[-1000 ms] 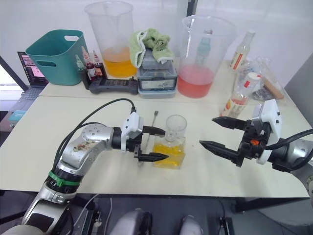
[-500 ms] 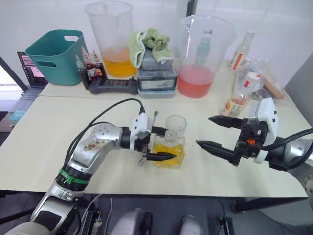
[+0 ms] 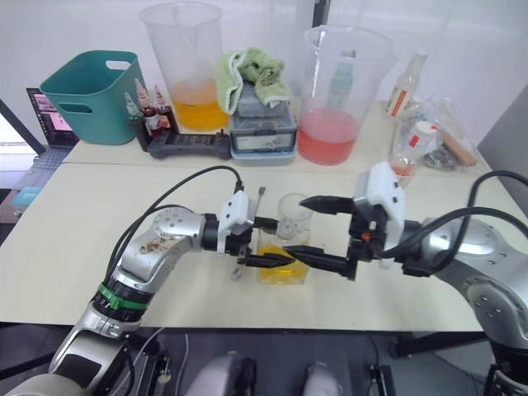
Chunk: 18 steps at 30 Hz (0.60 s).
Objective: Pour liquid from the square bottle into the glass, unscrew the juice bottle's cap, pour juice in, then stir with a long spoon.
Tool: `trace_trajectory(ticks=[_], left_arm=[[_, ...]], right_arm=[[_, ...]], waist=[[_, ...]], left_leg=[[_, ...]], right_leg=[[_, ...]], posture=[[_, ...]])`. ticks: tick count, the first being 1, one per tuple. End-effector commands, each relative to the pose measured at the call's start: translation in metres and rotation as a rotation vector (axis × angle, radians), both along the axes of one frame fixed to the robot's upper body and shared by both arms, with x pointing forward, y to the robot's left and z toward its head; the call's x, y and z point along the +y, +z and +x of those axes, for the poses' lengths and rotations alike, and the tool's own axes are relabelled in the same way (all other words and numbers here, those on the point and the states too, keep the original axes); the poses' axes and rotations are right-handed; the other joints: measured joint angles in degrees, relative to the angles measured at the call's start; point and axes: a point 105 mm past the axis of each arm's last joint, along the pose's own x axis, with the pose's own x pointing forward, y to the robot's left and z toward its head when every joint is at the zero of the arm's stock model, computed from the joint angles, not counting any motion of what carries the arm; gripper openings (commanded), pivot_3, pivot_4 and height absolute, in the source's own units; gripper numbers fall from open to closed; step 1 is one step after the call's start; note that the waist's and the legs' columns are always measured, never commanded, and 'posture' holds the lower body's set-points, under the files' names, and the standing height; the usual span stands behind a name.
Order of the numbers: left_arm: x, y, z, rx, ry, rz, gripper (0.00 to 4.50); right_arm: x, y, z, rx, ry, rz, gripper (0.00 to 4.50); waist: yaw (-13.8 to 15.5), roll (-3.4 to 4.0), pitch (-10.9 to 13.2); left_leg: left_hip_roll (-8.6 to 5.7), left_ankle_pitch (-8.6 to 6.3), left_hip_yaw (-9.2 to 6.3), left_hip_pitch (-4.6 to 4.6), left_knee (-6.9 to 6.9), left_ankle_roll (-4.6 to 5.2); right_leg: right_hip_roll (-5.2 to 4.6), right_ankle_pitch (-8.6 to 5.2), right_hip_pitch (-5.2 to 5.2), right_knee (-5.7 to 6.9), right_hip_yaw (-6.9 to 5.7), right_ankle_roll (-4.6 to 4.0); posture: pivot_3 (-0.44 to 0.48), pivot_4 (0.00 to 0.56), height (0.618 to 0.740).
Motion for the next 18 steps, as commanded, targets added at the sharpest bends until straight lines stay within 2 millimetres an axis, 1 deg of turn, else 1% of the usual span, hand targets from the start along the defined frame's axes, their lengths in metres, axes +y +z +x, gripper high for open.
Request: trace_trajectory(ticks=[1, 5, 8, 14, 15, 16, 18], left_arm=[[-0.003, 0.005, -0.003, -0.031, -0.018, 0.006, 2.79], [-0.003, 0.004, -0.004, -0.035, -0.02, 0.014, 2.79], [-0.002, 0.003, -0.005, -0.031, -0.025, 0.02, 2.79], [-0.001, 0.002, -0.005, -0.027, -0.027, 0.021, 2.79], [-0.001, 0.002, -0.005, -0.027, -0.027, 0.022, 2.79], [-0.001, 0.002, -0.005, -0.027, -0.027, 0.022, 2.79], [-0.002, 0.001, -0.005, -0.027, -0.026, 0.023, 2.79]], right_arm=[[0.007, 0.002, 0.005, -0.044, -0.004, -0.013, 4.5], [0.012, -0.009, 0.016, -0.051, -0.04, -0.015, 4.5], [0.012, -0.011, 0.018, -0.051, -0.046, -0.007, 3.69], [0.009, -0.013, 0.021, -0.045, -0.063, 0.002, 1.65], [0.009, -0.012, 0.021, -0.041, -0.066, 0.009, 1.21], [0.009, -0.012, 0.021, -0.039, -0.067, 0.014, 1.09], [0.012, -0.007, 0.015, -0.034, -0.022, 0.051, 1.08]], waist=[[-0.03, 0.01, 0.0], [0.0, 0.01, -0.01], [-0.02, 0.01, -0.01], [-0.06, 0.02, -0.01], [-0.07, 0.02, -0.01], [-0.08, 0.02, -0.01], [-0.1, 0.02, -0.01]], left_leg=[[0.0, 0.0, 0.01, 0.0, 0.0, 0.0], [0.0, 0.01, 0.0, 0.0, 0.01, -0.01], [-0.02, 0.01, 0.01, 0.0, 0.01, -0.02], [-0.02, 0.01, 0.02, 0.0, 0.01, -0.02], [-0.02, 0.01, 0.02, 0.0, 0.01, -0.02], [-0.02, 0.01, 0.01, 0.0, 0.01, -0.02], [0.0, 0.02, 0.01, 0.0, 0.01, -0.02]], right_leg=[[0.0, 0.0, 0.0, 0.0, 0.0, 0.0], [0.04, 0.0, 0.0, 0.02, -0.01, 0.0], [0.04, 0.0, -0.01, 0.03, 0.0, 0.0], [0.07, 0.0, -0.01, 0.05, 0.0, 0.0], [0.07, 0.0, -0.01, 0.04, 0.0, 0.0], [0.07, 0.0, 0.0, 0.05, 0.0, 0.0], [0.09, 0.0, -0.01, 0.05, 0.0, 0.0]], posture=[[0.0, 0.15, 0.739], [0.0, 0.15, 0.739], [0.0, 0.15, 0.739], [0.0, 0.15, 0.739], [0.0, 0.15, 0.739], [0.0, 0.15, 0.739], [0.0, 0.15, 0.739]])
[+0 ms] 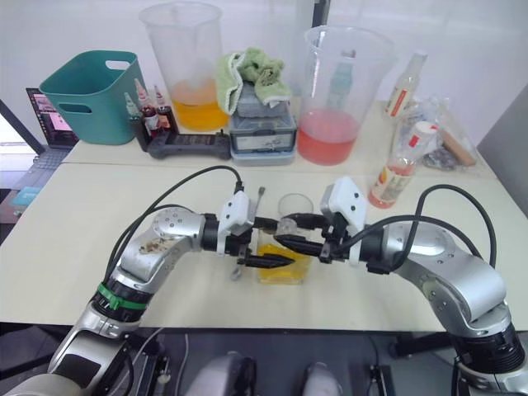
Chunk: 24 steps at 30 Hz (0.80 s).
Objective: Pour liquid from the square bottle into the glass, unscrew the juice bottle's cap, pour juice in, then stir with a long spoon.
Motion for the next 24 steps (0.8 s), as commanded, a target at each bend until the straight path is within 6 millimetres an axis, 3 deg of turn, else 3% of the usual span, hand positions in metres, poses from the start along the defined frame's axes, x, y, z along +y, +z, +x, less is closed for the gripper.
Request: trace_trajectory(ticks=[1, 10, 13, 17, 19, 21, 24], left_arm=[[-0.003, 0.002, -0.005, -0.02, -0.027, 0.015, 2.79], [-0.003, -0.005, -0.007, -0.015, -0.036, 0.049, 2.79], [-0.004, -0.005, -0.006, -0.017, -0.034, 0.047, 2.79], [-0.005, -0.005, -0.006, -0.018, -0.033, 0.043, 2.79], [-0.005, -0.005, -0.006, -0.017, -0.03, 0.036, 2.79], [-0.005, -0.003, -0.005, -0.019, -0.023, 0.016, 2.79], [-0.003, -0.001, 0.0, -0.031, 0.013, -0.019, 2.79]], right_arm=[[0.002, 0.017, -0.009, -0.036, 0.046, 0.072, 1.08], [0.006, 0.032, -0.014, -0.037, 0.082, 0.161, 1.08], [-0.002, 0.042, -0.011, -0.059, 0.058, 0.195, 1.08], [-0.035, 0.058, 0.003, -0.122, -0.082, 0.226, 1.08], [-0.062, 0.064, 0.014, -0.166, -0.201, 0.231, 1.08], [-0.103, 0.068, 0.032, -0.224, -0.397, 0.268, 1.08], [-0.154, 0.051, 0.043, -0.279, -0.598, 0.174, 1.08]], waist=[[0.0, 0.0, 0.0], [0.01, 0.01, 0.0], [0.04, 0.01, 0.0], [0.19, 0.0, 0.0], [0.21, 0.01, -0.01], [0.25, 0.0, -0.01], [0.46, 0.03, -0.02]], left_leg=[[0.0, 0.0, 0.0, 0.0, 0.0, 0.0], [-0.01, 0.0, -0.02, 0.0, 0.0, 0.0], [-0.01, 0.0, -0.03, 0.0, 0.0, 0.0], [-0.02, 0.0, -0.03, 0.0, 0.0, 0.0], [-0.02, 0.0, -0.03, 0.0, 0.0, 0.01], [-0.04, 0.0, -0.03, 0.01, 0.0, 0.01], [-0.11, 0.0, 0.0, 0.01, 0.0, 0.02]], right_leg=[[0.0, 0.0, 0.0, 0.0, 0.0, 0.0], [0.01, 0.0, 0.0, 0.01, 0.01, 0.0], [0.01, 0.0, 0.0, 0.01, 0.01, 0.0], [0.0, 0.0, 0.03, 0.0, 0.01, 0.0], [0.01, 0.0, 0.04, -0.02, 0.01, 0.0], [0.01, 0.0, 0.06, -0.01, 0.0, 0.0], [0.01, 0.0, 0.1, 0.0, 0.03, 0.01]], posture=[[0.0, 0.15, 0.739], [0.0, 0.15, 0.739], [0.0, 0.15, 0.739], [0.0, 0.15, 0.739], [0.0, 0.15, 0.739], [0.0, 0.15, 0.739], [0.0, 0.15, 0.739]])
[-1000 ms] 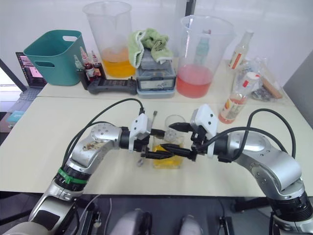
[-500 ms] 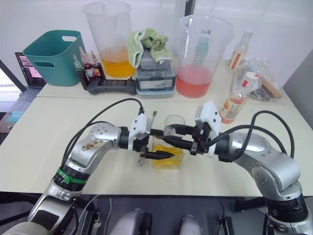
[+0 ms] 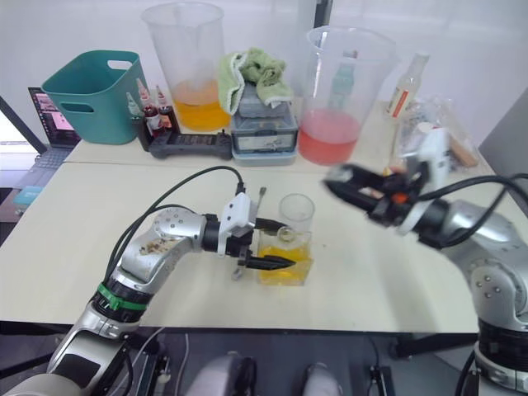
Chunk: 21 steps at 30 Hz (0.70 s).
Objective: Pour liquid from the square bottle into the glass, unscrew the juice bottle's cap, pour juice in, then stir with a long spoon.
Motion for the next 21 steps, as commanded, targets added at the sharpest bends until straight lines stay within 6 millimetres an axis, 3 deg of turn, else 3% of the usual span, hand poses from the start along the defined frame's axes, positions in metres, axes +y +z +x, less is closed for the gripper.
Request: trace_trajectory(ticks=[1, 2, 5, 8, 14, 21], left_arm=[[0.0, 0.001, 0.002, -0.02, 0.019, -0.019, 2.79], [0.001, 0.002, 0.003, -0.019, 0.021, -0.027, 2.79], [0.007, 0.009, 0.005, -0.008, 0.04, -0.064, 2.79], [0.008, 0.018, 0.001, -0.005, 0.023, -0.09, 2.79], [0.012, 0.026, -0.002, -0.013, 0.021, -0.09, 2.79], [0.013, 0.026, -0.006, -0.009, 0.011, -0.071, 2.79]], right_arm=[[-0.049, -0.002, 0.005, -0.078, -0.199, -0.075, 1.08], [-0.063, -0.005, 0.008, -0.08, -0.258, -0.068, 1.08], [-0.114, -0.041, 0.015, -0.023, -0.497, -0.106, 1.08], [-0.135, -0.065, 0.02, 0.014, -0.604, -0.078, 1.08], [-0.152, -0.114, 0.029, 0.126, -0.726, 0.004, 1.08], [-0.151, -0.141, 0.035, 0.182, -0.775, 0.022, 1.08]], waist=[[0.02, 0.01, 0.0], [-0.08, 0.04, -0.02], [-0.27, 0.14, -0.07], [-0.62, 0.17, -0.07], [-1.95, 0.43, -0.05], [-2.0, 0.68, 0.0]], left_leg=[[0.0, 0.0, 0.0, 0.0, 0.0, 0.0], [0.0, 0.0, 0.02, 0.01, 0.0, 0.0], [0.02, 0.02, 0.09, 0.03, 0.0, 0.01], [0.05, 0.05, 0.1, 0.05, 0.0, -0.02], [0.08, 0.07, 0.1, 0.06, -0.02, -0.05], [0.07, 0.07, 0.09, 0.05, -0.02, -0.06]], right_leg=[[0.0, 0.0, 0.0, -0.02, 0.0, 0.0], [0.0, 0.0, 0.0, -0.01, 0.0, 0.01], [0.0, -0.01, 0.0, 0.0, 0.04, 0.01], [0.02, -0.01, -0.01, 0.0, 0.05, 0.02], [0.06, -0.01, -0.05, 0.04, 0.1, 0.02], [0.07, -0.02, -0.04, 0.01, 0.13, 0.03]], posture=[[0.0, 0.15, 0.739], [0.0, 0.15, 0.739], [0.0, 0.15, 0.739], [0.0, 0.15, 0.739], [0.0, 0.15, 0.739], [0.0, 0.15, 0.739]])
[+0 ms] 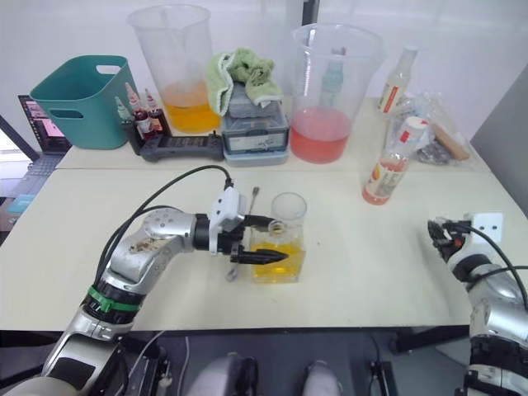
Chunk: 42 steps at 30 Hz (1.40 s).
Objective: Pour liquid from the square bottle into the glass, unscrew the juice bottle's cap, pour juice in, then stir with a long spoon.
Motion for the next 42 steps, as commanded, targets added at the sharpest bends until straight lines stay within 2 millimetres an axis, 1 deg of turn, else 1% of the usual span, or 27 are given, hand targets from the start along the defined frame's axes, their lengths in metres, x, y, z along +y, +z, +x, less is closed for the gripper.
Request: trace_trajectory(ticks=[1, 4, 7, 9, 11, 13, 14, 16, 22, 23, 25, 28, 30, 34, 37, 40, 42], left_arm=[[-0.003, 0.02, -0.01, -0.068, -0.044, -0.05, 2.79], [-0.004, 0.018, -0.012, -0.063, -0.05, -0.043, 2.79], [-0.004, 0.016, -0.013, -0.06, -0.055, -0.038, 2.79], [-0.005, 0.016, -0.014, -0.061, -0.054, -0.037, 2.79], [-0.005, 0.016, -0.014, -0.061, -0.056, -0.035, 2.79], [-0.006, 0.015, -0.014, -0.058, -0.061, -0.035, 2.79], [-0.006, 0.014, -0.015, -0.057, -0.062, -0.035, 2.79], [-0.006, 0.014, -0.015, -0.054, -0.067, -0.038, 2.79], [-0.006, 0.015, -0.017, -0.053, -0.076, -0.046, 2.79], [-0.006, 0.016, -0.017, -0.052, -0.076, -0.048, 2.79], [-0.005, 0.017, -0.017, -0.052, -0.074, -0.05, 2.79], [0.0, 0.02, -0.018, -0.02, -0.067, -0.074, 2.79], [0.007, 0.02, -0.019, 0.012, -0.062, -0.086, 2.79], [0.018, 0.026, -0.017, 0.024, -0.023, -0.108, 2.79], [0.024, 0.03, -0.016, 0.025, -0.001, -0.116, 2.79], [0.032, 0.034, -0.017, 0.021, 0.015, -0.114, 2.79], [0.043, 0.041, -0.018, 0.014, 0.046, -0.113, 2.79]], right_arm=[[-0.002, 0.002, 0.002, -0.02, -0.015, -0.001, 1.08], [-0.004, -0.002, 0.002, -0.008, -0.026, 0.02, 1.08], [-0.004, -0.003, 0.002, -0.005, -0.02, 0.029, 1.08], [-0.005, -0.001, 0.002, -0.013, -0.021, 0.029, 2.11], [-0.006, 0.004, 0.001, -0.029, -0.016, 0.025, 2.76], [-0.005, 0.016, 0.0, -0.062, 0.008, 0.017, 3.5], [-0.005, 0.022, -0.001, -0.078, 0.02, 0.011, 3.78], [-0.004, 0.033, -0.002, -0.108, 0.037, 0.016, 4.47], [-0.003, 0.078, -0.014, -0.205, 0.119, -0.004, 4.47], [0.0, 0.087, -0.017, -0.216, 0.157, -0.011, 4.47], [0.007, 0.098, -0.021, -0.221, 0.216, -0.019, 4.47], [0.033, 0.108, -0.031, -0.178, 0.388, -0.037, 4.47], [0.06, 0.11, -0.042, -0.126, 0.553, -0.036, 4.47], [0.103, 0.112, -0.061, -0.049, 0.783, 0.01, 4.47], [0.122, 0.113, -0.07, -0.012, 0.88, 0.038, 4.47], [0.138, 0.113, -0.075, 0.024, 0.956, 0.055, 4.47], [0.149, 0.113, -0.077, 0.037, 1.011, 0.067, 4.47]], waist=[[0.03, 0.01, 0.0], [0.05, 0.01, 0.0], [0.0, 0.04, -0.01], [0.01, 0.05, -0.01], [0.01, 0.06, -0.01], [0.02, 0.06, -0.01], [0.02, 0.09, -0.01], [0.05, 0.14, -0.02], [0.12, 0.15, -0.02], [0.14, 0.15, -0.02], [0.14, 0.15, -0.02], [0.13, 0.15, -0.02], [0.12, 0.16, -0.02], [0.16, 0.15, -0.02], [0.28, 0.15, -0.02], [0.65, 0.14, -0.01], [0.76, 0.12, 0.0]], left_leg=[[0.0, 0.0, 0.0, 0.0, 0.0, 0.0], [-0.01, 0.0, -0.02, 0.0, 0.0, 0.0], [-0.01, 0.0, -0.02, 0.0, 0.0, 0.0], [0.01, 0.0, -0.02, 0.0, 0.0, -0.01], [0.01, 0.0, -0.02, 0.0, 0.0, -0.01], [0.0, 0.0, -0.03, 0.0, 0.0, -0.01], [0.0, 0.0, -0.02, 0.0, 0.0, -0.01], [0.0, 0.0, -0.02, 0.0, 0.0, -0.01], [0.0, 0.0, -0.04, 0.0, 0.0, -0.01], [0.0, 0.0, -0.04, 0.0, 0.0, -0.01], [0.01, 0.0, -0.05, 0.0, 0.0, 0.0], [0.02, -0.01, -0.04, 0.0, 0.0, 0.01], [0.04, -0.02, -0.07, 0.0, 0.0, 0.03], [0.07, -0.04, -0.11, 0.0, 0.0, 0.05], [0.07, -0.05, -0.11, -0.01, 0.0, 0.06], [0.06, -0.07, -0.13, -0.01, 0.02, 0.09], [0.05, -0.07, -0.13, -0.01, 0.01, 0.09]], right_leg=[[0.01, 0.0, 0.0, 0.0, 0.0, 0.0], [0.01, 0.0, 0.02, -0.01, 0.01, 0.0], [0.01, 0.0, 0.01, -0.02, 0.03, 0.0], [0.03, 0.0, 0.02, -0.02, 0.03, 0.0], [0.04, 0.0, 0.02, -0.03, 0.04, 0.0], [0.04, 0.0, 0.02, -0.04, 0.05, 0.0], [0.04, 0.0, 0.02, -0.04, 0.07, 0.0], [0.04, 0.0, 0.02, -0.04, 0.07, 0.0], [0.04, 0.0, 0.04, -0.04, 0.07, 0.0], [0.04, 0.0, 0.04, -0.06, 0.07, 0.0], [0.04, 0.0, 0.04, -0.05, 0.07, 0.0], [0.04, 0.0, 0.04, -0.05, 0.07, 0.0], [0.04, 0.0, 0.03, -0.03, 0.07, -0.01], [0.04, 0.01, 0.03, -0.05, 0.06, -0.01], [0.03, 0.01, 0.05, -0.09, 0.07, -0.01], [0.02, 0.01, 0.06, -0.11, 0.07, -0.01], [0.02, 0.01, 0.05, -0.11, 0.08, -0.01]], posture=[[0.0, 0.15, 0.739], [0.0, 0.15, 0.739], [0.0, 0.15, 0.739], [0.0, 0.15, 0.739], [0.0, 0.15, 0.739], [0.0, 0.15, 0.739], [0.0, 0.15, 0.739], [0.0, 0.15, 0.739], [0.0, 0.15, 0.739], [0.0, 0.15, 0.739], [0.0, 0.15, 0.739], [0.0, 0.15, 0.739], [0.0, 0.15, 0.739], [0.0, 0.15, 0.739], [0.0, 0.15, 0.739], [0.0, 0.15, 0.739], [0.0, 0.15, 0.739]])
